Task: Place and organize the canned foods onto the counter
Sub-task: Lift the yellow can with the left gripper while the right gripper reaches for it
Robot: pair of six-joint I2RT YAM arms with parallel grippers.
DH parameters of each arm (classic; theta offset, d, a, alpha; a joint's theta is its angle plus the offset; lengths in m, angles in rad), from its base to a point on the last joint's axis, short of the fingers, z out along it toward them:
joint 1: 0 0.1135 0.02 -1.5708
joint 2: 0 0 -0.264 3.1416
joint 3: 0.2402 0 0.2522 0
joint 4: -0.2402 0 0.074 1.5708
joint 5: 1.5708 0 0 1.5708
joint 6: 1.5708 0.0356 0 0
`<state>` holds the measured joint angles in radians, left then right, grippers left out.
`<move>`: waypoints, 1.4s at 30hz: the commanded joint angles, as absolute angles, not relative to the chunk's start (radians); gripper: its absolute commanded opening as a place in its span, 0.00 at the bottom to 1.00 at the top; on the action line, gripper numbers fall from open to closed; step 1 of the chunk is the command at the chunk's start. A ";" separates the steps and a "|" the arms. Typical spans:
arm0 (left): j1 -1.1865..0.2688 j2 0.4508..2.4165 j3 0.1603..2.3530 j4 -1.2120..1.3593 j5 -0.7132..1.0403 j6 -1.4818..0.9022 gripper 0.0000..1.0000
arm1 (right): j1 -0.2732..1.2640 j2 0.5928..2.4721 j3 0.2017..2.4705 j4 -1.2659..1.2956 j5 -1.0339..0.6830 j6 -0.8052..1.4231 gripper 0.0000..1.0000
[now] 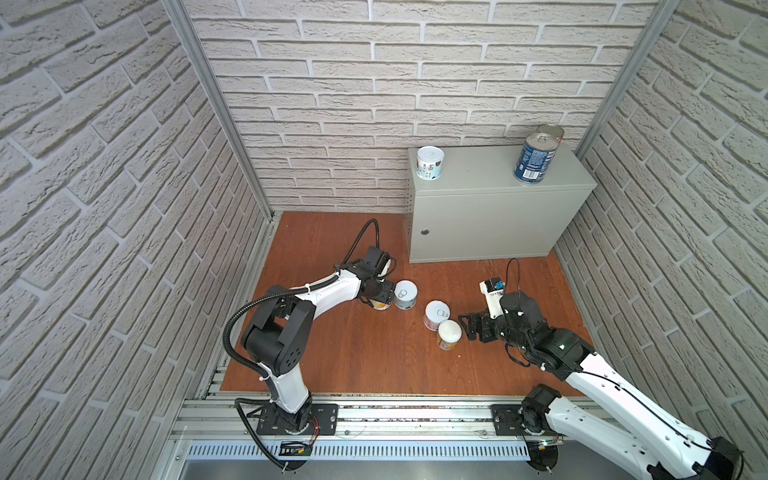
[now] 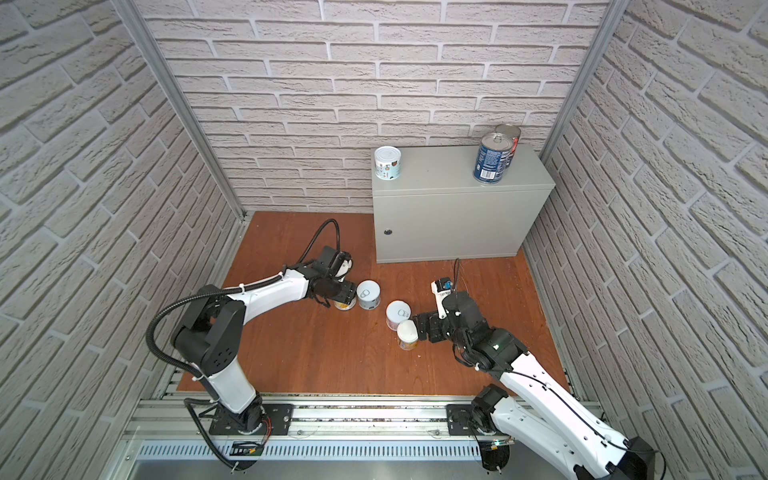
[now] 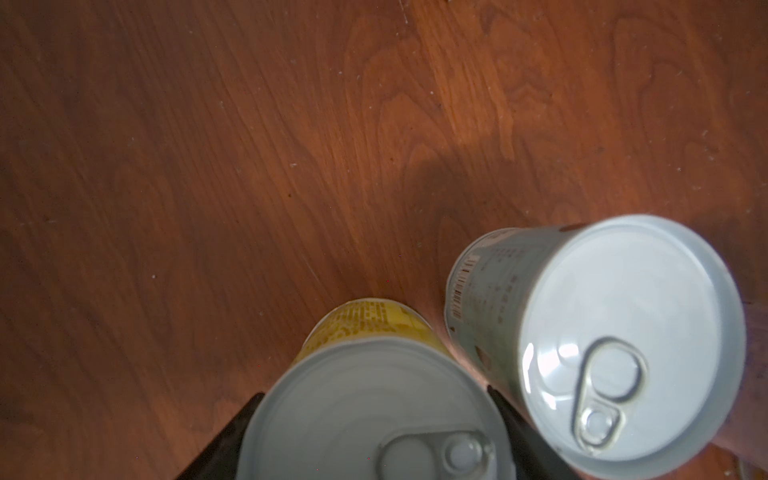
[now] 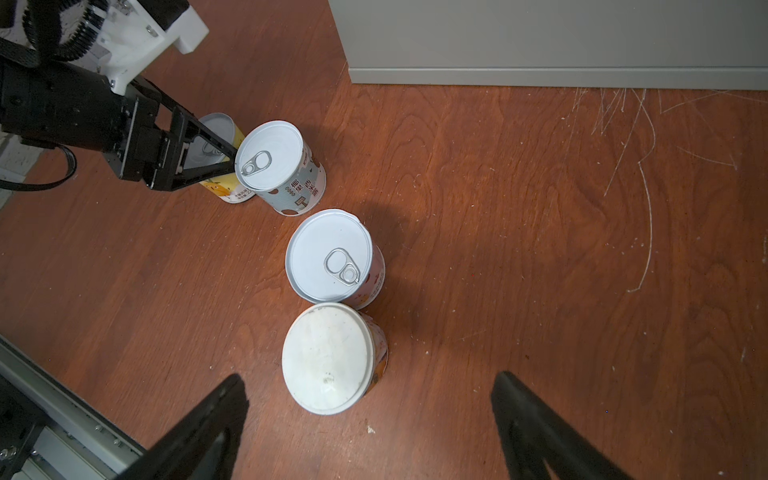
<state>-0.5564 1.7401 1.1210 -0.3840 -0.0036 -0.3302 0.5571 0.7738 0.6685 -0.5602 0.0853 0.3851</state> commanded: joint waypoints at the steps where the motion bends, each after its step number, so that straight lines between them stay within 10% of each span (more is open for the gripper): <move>1: -0.550 1.724 1.148 -0.392 -0.011 -0.320 0.74 | 0.552 0.789 0.657 -0.508 0.088 0.382 0.93; 42: -0.515 1.527 1.289 -0.533 0.326 -0.443 0.54 | 0.588 1.063 0.685 0.008 -0.171 0.201 0.92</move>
